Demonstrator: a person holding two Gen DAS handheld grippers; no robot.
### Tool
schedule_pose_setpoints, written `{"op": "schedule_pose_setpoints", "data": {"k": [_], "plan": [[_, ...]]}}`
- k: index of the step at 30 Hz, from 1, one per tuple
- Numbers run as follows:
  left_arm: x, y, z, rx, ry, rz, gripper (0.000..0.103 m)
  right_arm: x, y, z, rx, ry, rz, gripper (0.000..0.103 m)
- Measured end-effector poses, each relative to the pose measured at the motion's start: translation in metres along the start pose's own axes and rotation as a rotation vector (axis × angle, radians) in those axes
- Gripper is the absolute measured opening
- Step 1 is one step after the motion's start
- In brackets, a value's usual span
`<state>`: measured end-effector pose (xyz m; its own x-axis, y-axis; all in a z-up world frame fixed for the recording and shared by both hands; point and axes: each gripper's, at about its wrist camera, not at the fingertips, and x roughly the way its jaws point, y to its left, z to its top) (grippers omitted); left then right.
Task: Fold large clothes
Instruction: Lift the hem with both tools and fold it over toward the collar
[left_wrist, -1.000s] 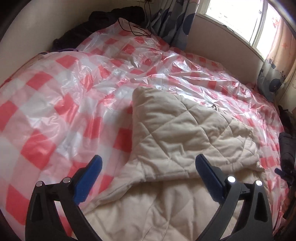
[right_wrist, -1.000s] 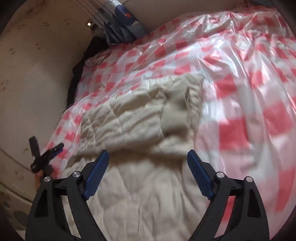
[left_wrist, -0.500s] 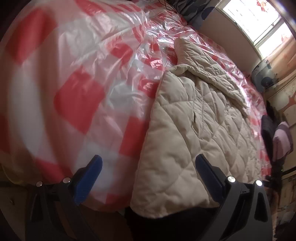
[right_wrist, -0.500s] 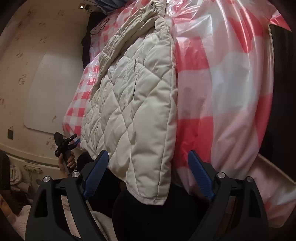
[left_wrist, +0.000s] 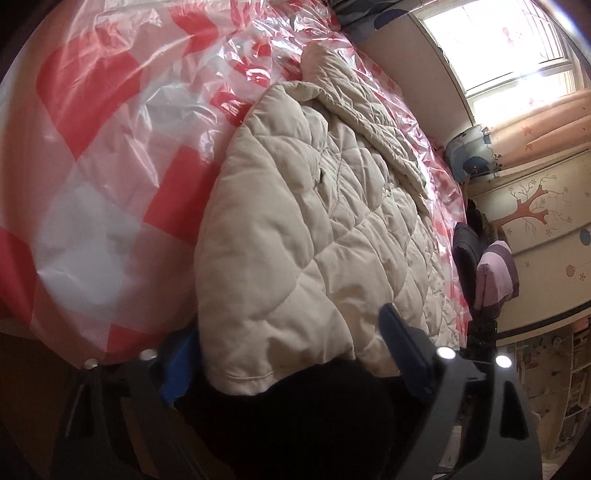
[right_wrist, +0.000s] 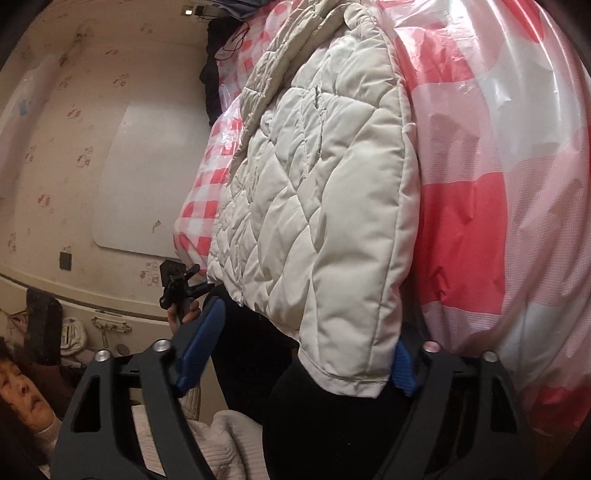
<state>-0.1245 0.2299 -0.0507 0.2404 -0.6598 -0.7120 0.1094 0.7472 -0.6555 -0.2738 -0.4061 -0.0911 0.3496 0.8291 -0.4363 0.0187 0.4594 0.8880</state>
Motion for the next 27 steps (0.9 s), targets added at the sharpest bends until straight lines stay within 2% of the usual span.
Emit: {"op": "schedule_pose_setpoints", "data": {"k": [1, 2, 4, 7, 12, 17, 19, 20, 21, 22, 23, 24, 25, 26, 27], "plan": [[0.003, 0.003, 0.0, -0.02, 0.016, -0.003, 0.039, -0.001, -0.001, -0.001, 0.004, -0.015, -0.002, 0.028], [0.007, 0.007, 0.001, -0.041, 0.03, -0.005, 0.026, -0.001, -0.002, -0.001, 0.005, -0.031, -0.012, 0.022], [0.009, 0.009, 0.002, -0.068, 0.02, 0.002, 0.02, -0.005, 0.0, -0.001, -0.009, -0.072, -0.013, 0.015], [-0.003, -0.003, 0.004, -0.077, -0.029, -0.048, 0.016, -0.012, 0.012, 0.001, -0.044, -0.145, 0.014, 0.013], [-0.051, -0.051, 0.014, -0.018, -0.144, -0.134, 0.014, -0.044, 0.065, 0.01, -0.165, -0.282, 0.073, 0.011], [-0.091, -0.076, -0.001, 0.041, -0.176, -0.19, 0.013, -0.084, 0.107, -0.008, -0.255, -0.332, 0.104, 0.011], [-0.098, -0.072, -0.008, 0.071, -0.135, -0.185, 0.015, -0.095, 0.111, -0.021, -0.267, -0.306, 0.088, 0.012], [-0.095, -0.069, -0.015, 0.103, -0.099, -0.167, 0.017, -0.096, 0.107, -0.028, -0.257, -0.266, 0.074, 0.013], [-0.089, -0.062, -0.02, 0.121, -0.06, -0.147, 0.026, -0.098, 0.1, -0.033, -0.236, -0.22, 0.062, 0.017], [-0.08, -0.053, -0.022, 0.121, -0.014, -0.137, 0.043, -0.098, 0.09, -0.039, -0.205, -0.181, 0.036, 0.023], [-0.069, -0.039, -0.027, 0.106, 0.034, -0.121, 0.05, -0.1, 0.077, -0.045, -0.168, -0.154, 0.017, 0.026], [-0.062, -0.025, -0.03, 0.088, 0.062, -0.105, 0.06, -0.101, 0.06, -0.05, -0.118, -0.133, 0.004, 0.035], [-0.057, -0.013, -0.032, 0.065, 0.074, -0.104, 0.064, -0.103, 0.044, -0.053, -0.062, -0.121, -0.005, 0.046], [-0.053, 0.001, -0.032, 0.029, 0.071, -0.126, 0.066, -0.108, 0.031, -0.057, -0.024, -0.132, -0.008, 0.049], [-0.052, 0.012, -0.032, -0.006, 0.057, -0.155, 0.073, -0.113, 0.021, -0.061, -0.005, -0.153, 0.007, 0.053]]}}
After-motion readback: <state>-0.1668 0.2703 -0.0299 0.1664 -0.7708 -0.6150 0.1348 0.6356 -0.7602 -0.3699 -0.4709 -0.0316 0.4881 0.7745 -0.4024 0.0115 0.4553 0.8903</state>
